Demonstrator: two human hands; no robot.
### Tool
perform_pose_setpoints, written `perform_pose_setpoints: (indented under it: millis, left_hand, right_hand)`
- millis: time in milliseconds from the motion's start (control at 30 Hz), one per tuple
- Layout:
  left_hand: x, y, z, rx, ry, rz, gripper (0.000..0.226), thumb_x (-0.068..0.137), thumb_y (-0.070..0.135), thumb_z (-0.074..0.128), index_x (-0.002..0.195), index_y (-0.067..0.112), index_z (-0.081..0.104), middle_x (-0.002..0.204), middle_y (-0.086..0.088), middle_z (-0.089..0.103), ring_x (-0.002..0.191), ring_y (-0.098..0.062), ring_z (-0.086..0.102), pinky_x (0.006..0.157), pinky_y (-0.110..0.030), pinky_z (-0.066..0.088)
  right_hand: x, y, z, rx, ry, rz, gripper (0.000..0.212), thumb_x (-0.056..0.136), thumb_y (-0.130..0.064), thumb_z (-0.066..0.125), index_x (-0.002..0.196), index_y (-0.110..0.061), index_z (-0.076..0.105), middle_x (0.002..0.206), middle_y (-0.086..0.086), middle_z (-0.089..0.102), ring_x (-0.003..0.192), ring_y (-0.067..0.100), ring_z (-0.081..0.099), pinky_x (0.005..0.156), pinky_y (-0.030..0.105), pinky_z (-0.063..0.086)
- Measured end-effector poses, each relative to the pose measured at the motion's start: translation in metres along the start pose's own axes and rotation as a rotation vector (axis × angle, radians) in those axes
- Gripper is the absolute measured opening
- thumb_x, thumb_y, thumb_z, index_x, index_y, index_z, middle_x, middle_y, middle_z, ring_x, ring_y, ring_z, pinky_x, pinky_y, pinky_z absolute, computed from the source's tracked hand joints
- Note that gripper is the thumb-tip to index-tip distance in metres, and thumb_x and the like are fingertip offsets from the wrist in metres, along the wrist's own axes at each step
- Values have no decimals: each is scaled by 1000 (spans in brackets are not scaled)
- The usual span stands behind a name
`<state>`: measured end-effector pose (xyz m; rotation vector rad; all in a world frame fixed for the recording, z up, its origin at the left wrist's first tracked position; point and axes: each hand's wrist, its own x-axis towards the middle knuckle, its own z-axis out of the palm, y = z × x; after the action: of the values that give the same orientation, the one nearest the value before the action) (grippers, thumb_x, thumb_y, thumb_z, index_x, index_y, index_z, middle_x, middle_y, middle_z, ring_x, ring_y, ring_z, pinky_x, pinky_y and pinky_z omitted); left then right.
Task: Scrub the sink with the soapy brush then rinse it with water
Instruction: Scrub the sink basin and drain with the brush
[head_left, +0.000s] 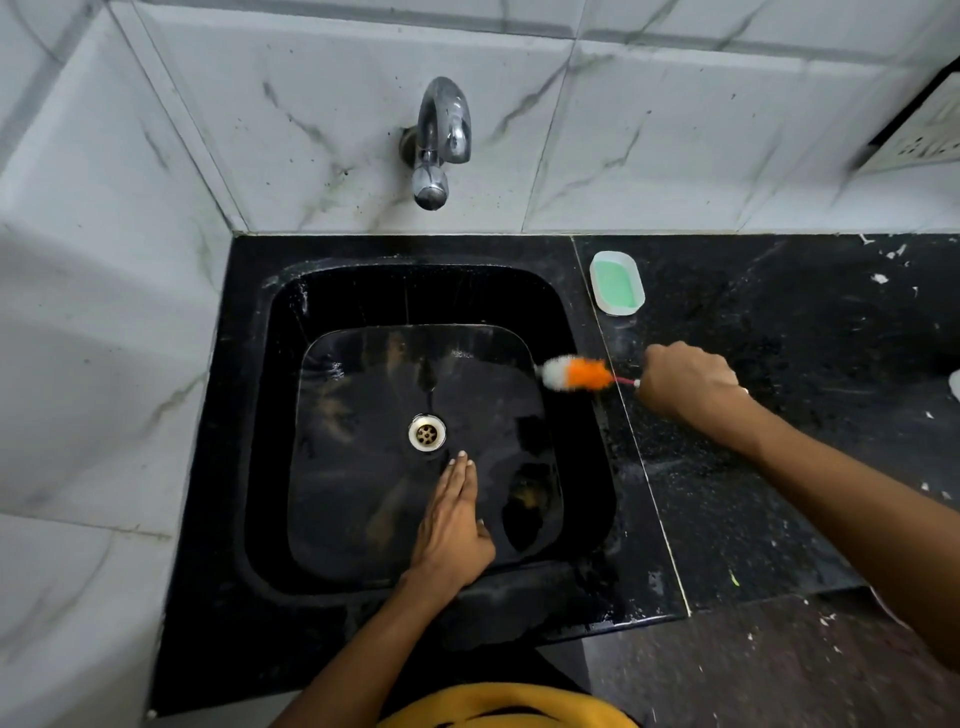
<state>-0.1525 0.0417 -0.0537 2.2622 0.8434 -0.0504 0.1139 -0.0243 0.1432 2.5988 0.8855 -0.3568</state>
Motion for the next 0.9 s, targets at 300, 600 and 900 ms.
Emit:
perform_pose_setpoints:
  millis: [300, 600, 900]
  left_hand:
    - [0, -2, 1, -11, 3, 33, 84, 87, 15, 53, 158, 8, 9, 168, 1, -1, 154, -14, -3, 124, -27, 11]
    - [1, -2, 3, 26, -2, 63, 83, 89, 17, 53, 158, 9, 8, 167, 0, 0, 154, -15, -3, 124, -25, 7]
    - [0, -2, 3, 32, 3, 11, 81, 88, 13, 56, 158, 7, 14, 167, -4, 7, 154, -18, 4, 123, -25, 9]
  right_hand:
    - [-40, 26, -14, -76, -89, 10, 27, 92, -29, 52, 113, -14, 58, 107, 11, 62, 91, 31, 61, 72, 37, 44]
    - [-83, 39, -21, -185, -62, -17, 26, 88, -35, 55, 107, -18, 60, 105, 7, 65, 94, 29, 64, 71, 35, 45]
    - [-122, 13, -38, -509, -181, -253, 25, 93, -19, 47, 109, -18, 66, 110, 2, 66, 98, 23, 65, 63, 31, 42]
